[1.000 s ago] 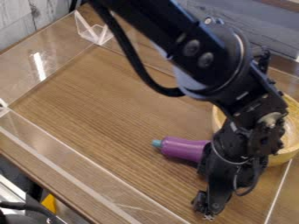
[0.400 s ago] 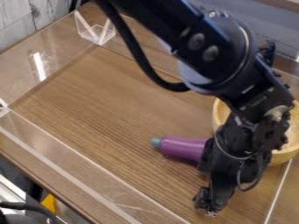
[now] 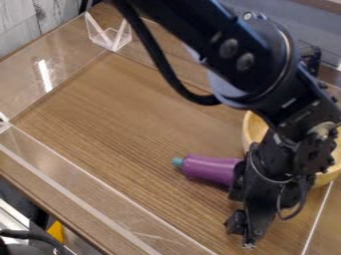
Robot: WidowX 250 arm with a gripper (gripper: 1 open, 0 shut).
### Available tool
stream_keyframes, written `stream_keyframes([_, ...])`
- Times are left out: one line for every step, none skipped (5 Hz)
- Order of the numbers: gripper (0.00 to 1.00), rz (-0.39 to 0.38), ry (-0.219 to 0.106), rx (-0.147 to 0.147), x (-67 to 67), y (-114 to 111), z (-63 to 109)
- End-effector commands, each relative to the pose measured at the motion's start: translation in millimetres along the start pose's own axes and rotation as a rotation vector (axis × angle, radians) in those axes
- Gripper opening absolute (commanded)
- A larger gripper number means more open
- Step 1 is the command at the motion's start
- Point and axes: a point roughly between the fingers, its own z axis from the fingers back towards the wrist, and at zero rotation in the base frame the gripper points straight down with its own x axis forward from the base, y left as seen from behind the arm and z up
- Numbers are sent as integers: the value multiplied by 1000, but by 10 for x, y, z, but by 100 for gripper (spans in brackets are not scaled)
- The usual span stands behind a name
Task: Put the purple eggplant in the brown bowl
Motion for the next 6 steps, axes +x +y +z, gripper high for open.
stream_keyframes([0,8,-53,39,47,23,162])
stream_keyframes([0,19,-55,38,63,22,110])
stream_keyframes([0,30,-57,36,80,18,59])
stream_keyframes([0,22,-60,38,-10,47,147])
stream_keyframes([0,17,-68,39,-101,74,249])
stream_keyframes([0,4,-77,44,-169,183,311])
